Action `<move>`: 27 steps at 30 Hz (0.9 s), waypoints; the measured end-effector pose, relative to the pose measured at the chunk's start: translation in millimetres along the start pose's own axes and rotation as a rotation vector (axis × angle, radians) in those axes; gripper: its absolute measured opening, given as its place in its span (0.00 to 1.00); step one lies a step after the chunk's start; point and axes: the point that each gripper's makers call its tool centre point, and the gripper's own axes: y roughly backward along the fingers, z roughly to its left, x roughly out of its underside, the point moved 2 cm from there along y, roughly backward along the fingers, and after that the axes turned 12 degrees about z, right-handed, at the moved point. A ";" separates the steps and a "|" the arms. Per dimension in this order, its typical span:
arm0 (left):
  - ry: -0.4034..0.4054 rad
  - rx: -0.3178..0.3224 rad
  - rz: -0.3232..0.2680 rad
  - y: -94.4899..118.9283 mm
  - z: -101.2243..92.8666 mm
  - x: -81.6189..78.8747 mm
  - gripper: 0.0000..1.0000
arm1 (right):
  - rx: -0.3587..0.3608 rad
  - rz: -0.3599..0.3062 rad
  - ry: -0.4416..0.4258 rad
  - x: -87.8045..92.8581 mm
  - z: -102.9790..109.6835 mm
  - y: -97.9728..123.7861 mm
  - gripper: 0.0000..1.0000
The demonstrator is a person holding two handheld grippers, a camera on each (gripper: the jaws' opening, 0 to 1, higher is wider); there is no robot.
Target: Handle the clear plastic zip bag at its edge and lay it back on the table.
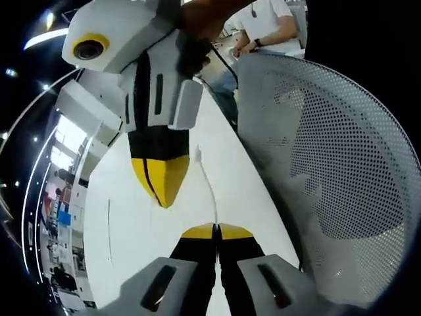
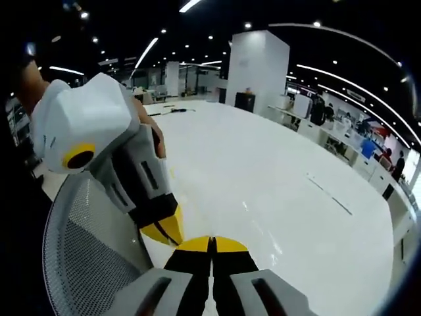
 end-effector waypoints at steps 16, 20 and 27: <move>0.043 -0.042 0.012 3.1 9.3 5.7 0.00 | 0.090 -0.082 0.007 -31.4 -21.4 24.3 0.00; 0.052 -0.049 0.010 4.3 11.5 6.6 0.00 | 0.106 -0.091 0.007 -33.7 -25.7 27.0 0.00; 0.063 -0.072 0.008 6.8 20.1 9.7 0.00 | 0.137 -0.107 0.016 -39.6 -30.2 30.5 0.00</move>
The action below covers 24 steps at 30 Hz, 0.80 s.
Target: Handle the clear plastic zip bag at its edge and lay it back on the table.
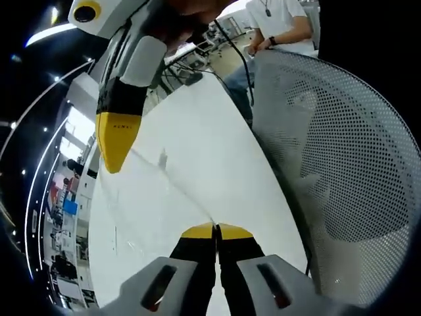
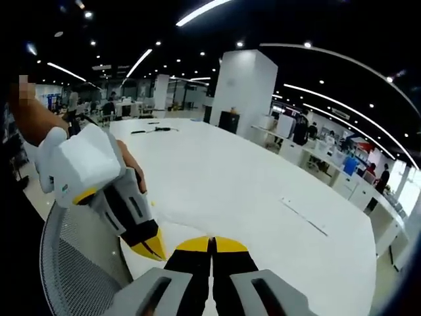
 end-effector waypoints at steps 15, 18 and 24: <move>0.187 -0.065 -0.184 27.1 26.8 -19.6 0.03 | 0.005 0.069 0.113 0.8 0.5 -27.4 0.00; 0.272 -0.073 -0.217 37.4 32.6 -19.2 0.06 | 0.011 0.093 0.158 2.9 0.6 -36.6 0.00; 0.475 -0.095 -0.287 61.3 39.0 -12.5 0.18 | 0.018 0.121 0.207 8.3 -0.6 -50.7 0.00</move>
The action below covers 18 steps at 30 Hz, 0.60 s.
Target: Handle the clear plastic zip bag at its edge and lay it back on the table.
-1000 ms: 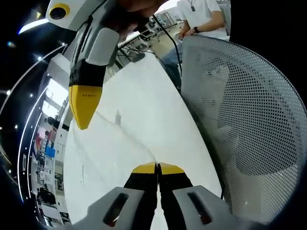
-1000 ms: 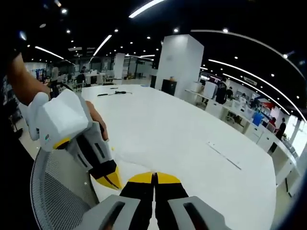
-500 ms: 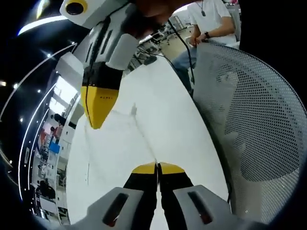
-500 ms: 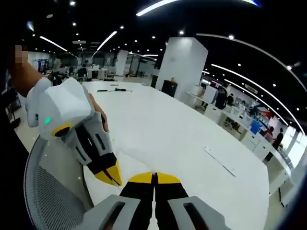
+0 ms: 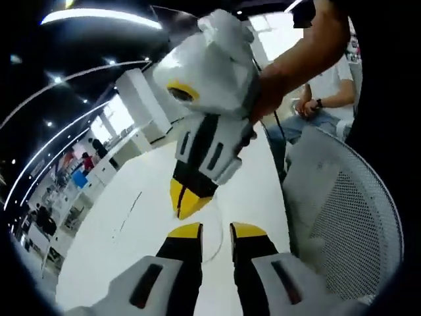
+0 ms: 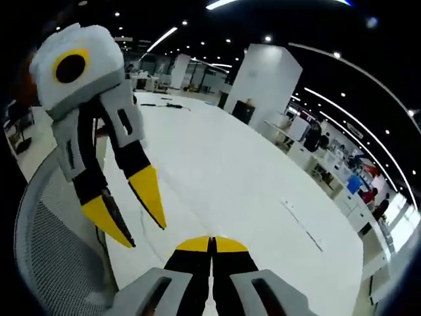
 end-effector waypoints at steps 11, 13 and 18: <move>0.219 -0.096 -0.004 39.6 21.8 33.9 0.29 | -0.007 0.027 0.026 5.7 -0.3 -19.2 0.00; 0.234 -0.098 0.010 41.4 21.3 40.4 0.32 | -0.003 0.035 0.033 8.0 0.1 -23.0 0.00; 0.270 -0.106 0.015 47.4 19.8 50.6 0.34 | 0.018 0.068 0.035 14.2 0.7 -30.6 0.00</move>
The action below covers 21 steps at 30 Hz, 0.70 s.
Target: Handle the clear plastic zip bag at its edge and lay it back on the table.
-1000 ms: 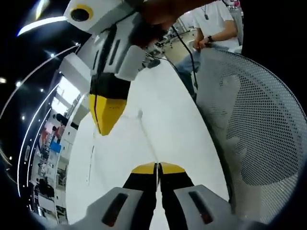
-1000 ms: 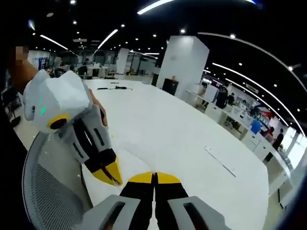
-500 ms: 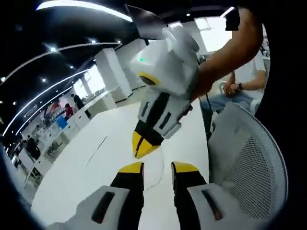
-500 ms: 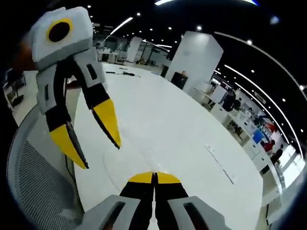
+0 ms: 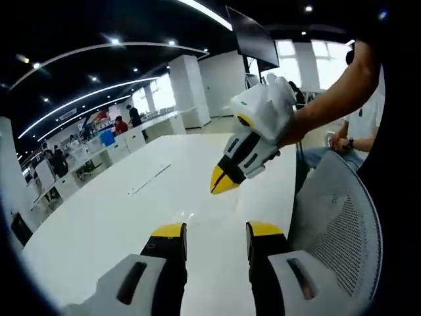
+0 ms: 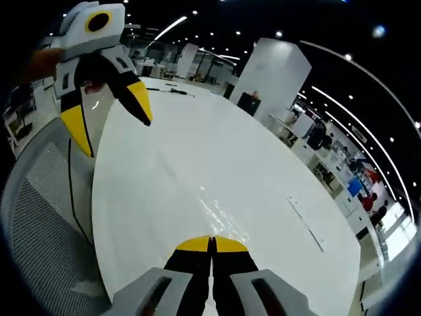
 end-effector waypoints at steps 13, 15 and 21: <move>0.065 -0.001 0.005 4.8 3.4 20.4 0.43 | 0.026 0.073 0.015 13.5 1.5 -25.9 0.00; 0.076 0.000 0.005 6.2 3.9 24.8 0.45 | 0.016 0.087 0.007 16.1 3.1 -30.5 0.00; 0.102 -0.003 0.000 8.7 4.7 37.3 0.49 | 0.000 0.118 0.001 23.7 4.6 -47.6 0.00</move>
